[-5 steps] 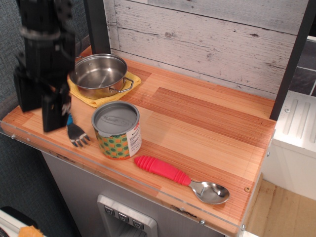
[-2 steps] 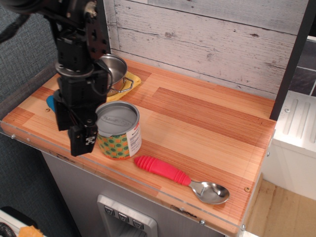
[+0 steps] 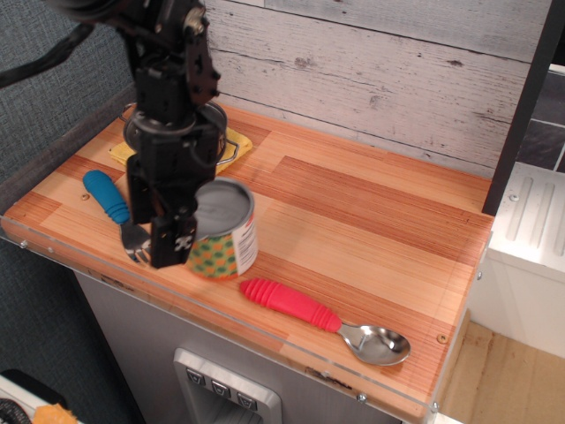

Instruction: Move the canned good into the empty corner.

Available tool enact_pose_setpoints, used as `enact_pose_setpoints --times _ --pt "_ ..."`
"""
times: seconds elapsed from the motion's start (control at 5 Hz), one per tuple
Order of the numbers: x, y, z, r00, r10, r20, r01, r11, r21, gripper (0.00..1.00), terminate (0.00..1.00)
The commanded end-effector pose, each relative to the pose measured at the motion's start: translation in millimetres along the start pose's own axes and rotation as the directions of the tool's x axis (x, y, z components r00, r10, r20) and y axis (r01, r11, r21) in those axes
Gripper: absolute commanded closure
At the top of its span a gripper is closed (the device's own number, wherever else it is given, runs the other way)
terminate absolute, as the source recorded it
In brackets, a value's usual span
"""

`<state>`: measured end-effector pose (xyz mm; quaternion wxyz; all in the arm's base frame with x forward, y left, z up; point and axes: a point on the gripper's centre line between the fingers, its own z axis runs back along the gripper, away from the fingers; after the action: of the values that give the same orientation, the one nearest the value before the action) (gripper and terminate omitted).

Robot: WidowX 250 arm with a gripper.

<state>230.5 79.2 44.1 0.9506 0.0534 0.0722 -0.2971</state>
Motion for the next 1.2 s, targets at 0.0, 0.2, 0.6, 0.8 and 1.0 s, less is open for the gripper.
enact_pose_setpoints --times 0.0,0.2,0.6,0.8,1.0 --pt "24.7 13.6 14.2 0.995 -0.078 0.060 0.077 0.997 0.027 0.00 0.00" --pt "45.7 11.7 20.2 0.994 -0.096 0.060 0.092 0.994 0.062 0.00 0.00" --pt "80.0 6.1 31.2 0.987 -0.114 0.112 0.105 0.991 0.083 0.00 0.00" --pt "102.3 4.9 40.7 0.981 -0.114 0.156 0.104 0.992 0.072 0.00 0.00" --pt "119.5 -0.1 42.7 0.972 -0.138 0.189 0.128 0.990 0.065 0.00 0.00"
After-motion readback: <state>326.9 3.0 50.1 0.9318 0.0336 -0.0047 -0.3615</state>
